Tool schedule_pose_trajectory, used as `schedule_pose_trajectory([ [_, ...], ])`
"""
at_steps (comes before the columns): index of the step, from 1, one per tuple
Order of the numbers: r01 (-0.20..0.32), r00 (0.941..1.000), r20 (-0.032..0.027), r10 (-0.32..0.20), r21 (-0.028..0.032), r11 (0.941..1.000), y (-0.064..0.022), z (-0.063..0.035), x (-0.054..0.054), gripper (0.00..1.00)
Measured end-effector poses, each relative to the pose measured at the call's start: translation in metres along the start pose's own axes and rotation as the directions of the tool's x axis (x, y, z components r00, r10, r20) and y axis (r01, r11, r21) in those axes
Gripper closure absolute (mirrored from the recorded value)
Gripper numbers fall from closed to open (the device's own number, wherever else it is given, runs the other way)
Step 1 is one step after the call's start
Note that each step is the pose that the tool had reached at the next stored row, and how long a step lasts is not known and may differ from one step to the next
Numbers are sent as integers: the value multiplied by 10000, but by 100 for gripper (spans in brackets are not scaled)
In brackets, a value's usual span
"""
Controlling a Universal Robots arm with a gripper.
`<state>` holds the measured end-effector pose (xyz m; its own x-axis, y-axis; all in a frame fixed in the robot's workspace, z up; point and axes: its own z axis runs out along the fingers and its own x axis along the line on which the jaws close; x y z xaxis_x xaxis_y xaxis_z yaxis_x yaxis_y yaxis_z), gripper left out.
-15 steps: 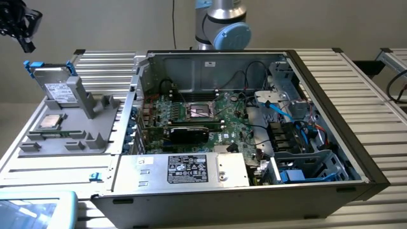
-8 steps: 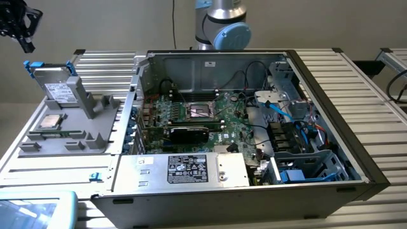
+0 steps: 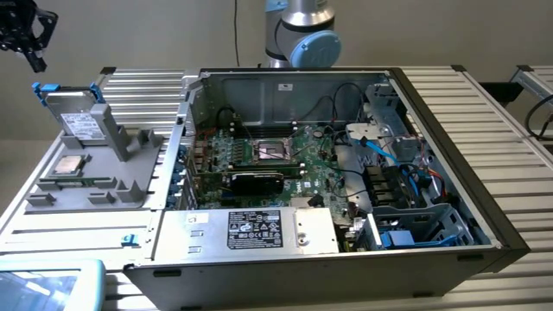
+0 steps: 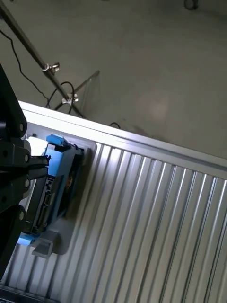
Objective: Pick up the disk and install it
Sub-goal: 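Pick up the disk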
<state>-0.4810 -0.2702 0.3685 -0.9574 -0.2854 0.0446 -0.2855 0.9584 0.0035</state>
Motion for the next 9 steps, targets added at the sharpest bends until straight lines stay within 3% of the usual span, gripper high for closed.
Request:
schedule_pose_trajectory([
  [4,724,9974,-3,-724,32,9974,0,2,0,89],
  [9,1611,9869,-7,-1611,73,9869,2,5,-1,89],
])
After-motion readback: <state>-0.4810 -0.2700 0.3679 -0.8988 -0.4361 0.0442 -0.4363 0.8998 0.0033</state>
